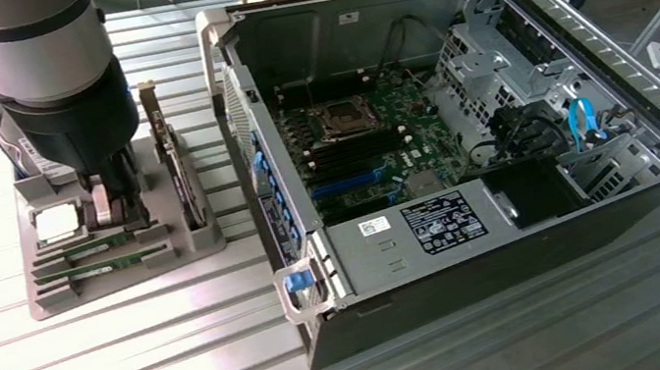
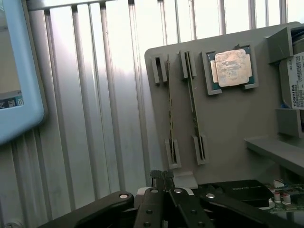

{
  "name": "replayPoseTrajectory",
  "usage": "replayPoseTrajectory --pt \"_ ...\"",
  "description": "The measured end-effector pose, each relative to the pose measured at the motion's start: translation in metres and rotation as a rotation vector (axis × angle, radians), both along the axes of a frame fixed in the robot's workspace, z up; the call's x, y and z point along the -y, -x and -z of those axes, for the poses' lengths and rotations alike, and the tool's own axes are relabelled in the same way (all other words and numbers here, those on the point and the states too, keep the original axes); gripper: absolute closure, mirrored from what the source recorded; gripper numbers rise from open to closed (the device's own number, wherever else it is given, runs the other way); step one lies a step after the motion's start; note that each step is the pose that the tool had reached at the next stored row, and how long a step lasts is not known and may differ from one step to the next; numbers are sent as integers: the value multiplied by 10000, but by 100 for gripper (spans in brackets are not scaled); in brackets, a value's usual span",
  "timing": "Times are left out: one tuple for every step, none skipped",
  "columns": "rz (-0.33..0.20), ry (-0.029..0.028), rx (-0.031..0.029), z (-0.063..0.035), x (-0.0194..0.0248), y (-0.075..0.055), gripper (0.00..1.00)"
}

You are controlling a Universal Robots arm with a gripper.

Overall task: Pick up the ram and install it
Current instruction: 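Pick up the ram and move it above insertion slot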

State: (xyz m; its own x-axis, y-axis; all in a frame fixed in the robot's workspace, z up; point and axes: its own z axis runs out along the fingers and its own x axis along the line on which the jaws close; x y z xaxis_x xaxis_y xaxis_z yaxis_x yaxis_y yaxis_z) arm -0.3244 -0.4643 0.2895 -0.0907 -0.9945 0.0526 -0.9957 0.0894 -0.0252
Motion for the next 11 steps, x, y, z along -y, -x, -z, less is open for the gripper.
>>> replayPoseTrajectory --pt "1 1 -10 -1 0 1 89" --pt "2 -8 -12 -1 0 1 89" --pt "-1 -70 -12 -1 1 -1 89" --pt "-1 -219 -12 -1 2 -1 89" --pt "0 -421 -10 0 3 0 89" --pt "0 -597 -11 -1 5 0 89" --pt "0 -784 -10 0 6 0 89" --pt "0 -950 -10 0 7 0 89" --pt "0 -1048 -9 0 8 0 89" --pt "0 -1103 -11 -1 8 0 89" --pt "1 -1110 -10 -1 7 0 89"
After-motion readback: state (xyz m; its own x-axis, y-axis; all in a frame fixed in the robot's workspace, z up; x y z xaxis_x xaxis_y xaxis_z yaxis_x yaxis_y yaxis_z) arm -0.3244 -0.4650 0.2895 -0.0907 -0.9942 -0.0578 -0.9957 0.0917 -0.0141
